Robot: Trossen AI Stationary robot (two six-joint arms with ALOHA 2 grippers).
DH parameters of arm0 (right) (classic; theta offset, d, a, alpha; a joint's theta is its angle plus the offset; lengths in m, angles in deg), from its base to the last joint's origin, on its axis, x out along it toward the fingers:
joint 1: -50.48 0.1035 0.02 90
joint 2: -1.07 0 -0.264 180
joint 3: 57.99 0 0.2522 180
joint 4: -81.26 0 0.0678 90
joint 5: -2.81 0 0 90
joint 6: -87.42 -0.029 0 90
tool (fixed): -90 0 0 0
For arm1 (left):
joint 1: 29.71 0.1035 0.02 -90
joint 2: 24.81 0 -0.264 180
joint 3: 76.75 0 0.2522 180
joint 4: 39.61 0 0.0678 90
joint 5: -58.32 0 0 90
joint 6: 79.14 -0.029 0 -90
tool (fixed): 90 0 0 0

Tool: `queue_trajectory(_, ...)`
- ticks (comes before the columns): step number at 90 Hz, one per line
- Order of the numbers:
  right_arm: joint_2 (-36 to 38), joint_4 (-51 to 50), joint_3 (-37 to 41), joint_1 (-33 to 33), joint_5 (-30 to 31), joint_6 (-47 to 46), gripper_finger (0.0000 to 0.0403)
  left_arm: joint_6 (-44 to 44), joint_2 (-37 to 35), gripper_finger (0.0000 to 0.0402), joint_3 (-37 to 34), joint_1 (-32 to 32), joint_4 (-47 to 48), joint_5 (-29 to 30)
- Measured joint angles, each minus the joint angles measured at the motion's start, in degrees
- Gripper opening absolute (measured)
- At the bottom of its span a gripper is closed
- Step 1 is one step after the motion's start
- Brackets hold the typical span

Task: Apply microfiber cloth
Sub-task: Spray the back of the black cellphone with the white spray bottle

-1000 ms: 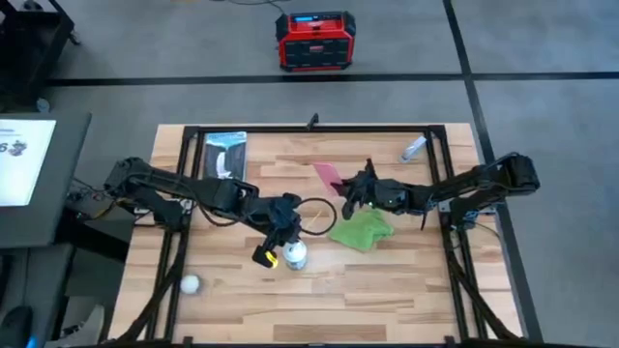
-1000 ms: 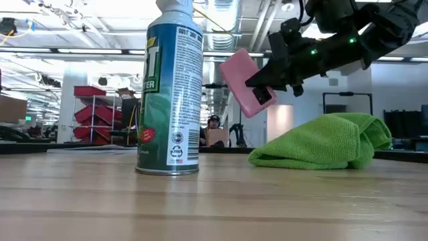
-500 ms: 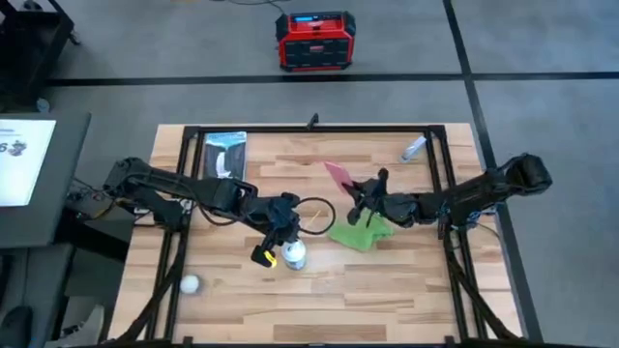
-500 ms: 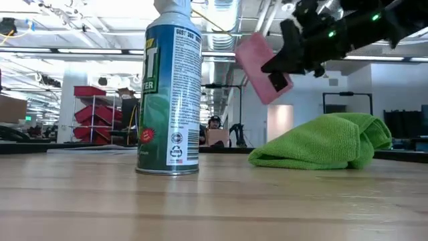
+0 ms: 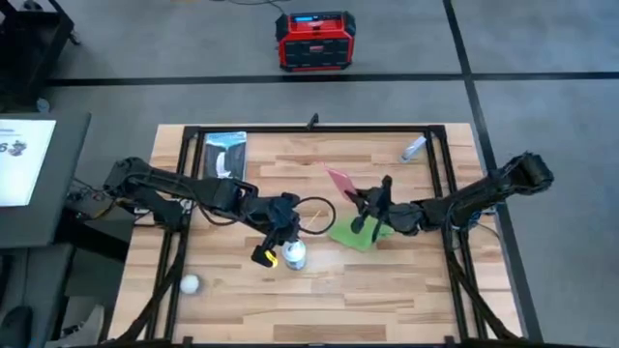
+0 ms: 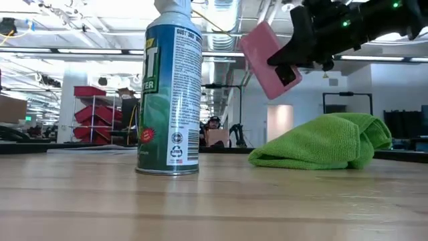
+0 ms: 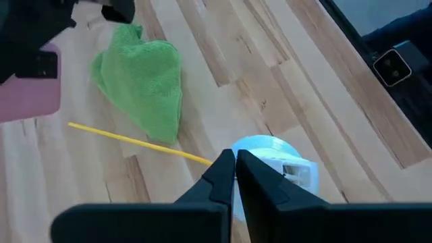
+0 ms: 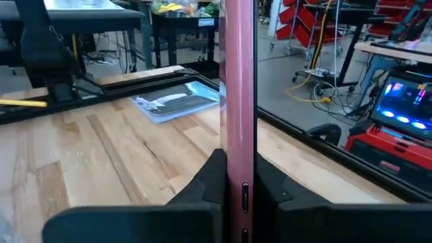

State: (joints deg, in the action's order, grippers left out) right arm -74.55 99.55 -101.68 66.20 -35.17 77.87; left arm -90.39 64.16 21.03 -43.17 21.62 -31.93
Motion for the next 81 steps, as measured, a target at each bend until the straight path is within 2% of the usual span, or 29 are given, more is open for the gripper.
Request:
queue_trajectory(48, 0.0, -0.5, 0.0, 0.0, 0.0, -0.5, 0.0012, -1.1, 0.8, 0.0, 0.0, 0.5, -0.8, -2.0)
queue_trajectory(59, -0.1, -1.1, 0.0, 0.0, 0.0, -0.5, 0.0012, -1.9, 0.1, 0.0, 0.5, 0.7, -0.6, 1.7)
queue_trajectory(81, -0.1, -1.8, 0.1, 0.0, 0.5, -0.5, 0.0012, -3.1, -0.7, 0.0, 4.1, 0.6, 2.1, 2.4)
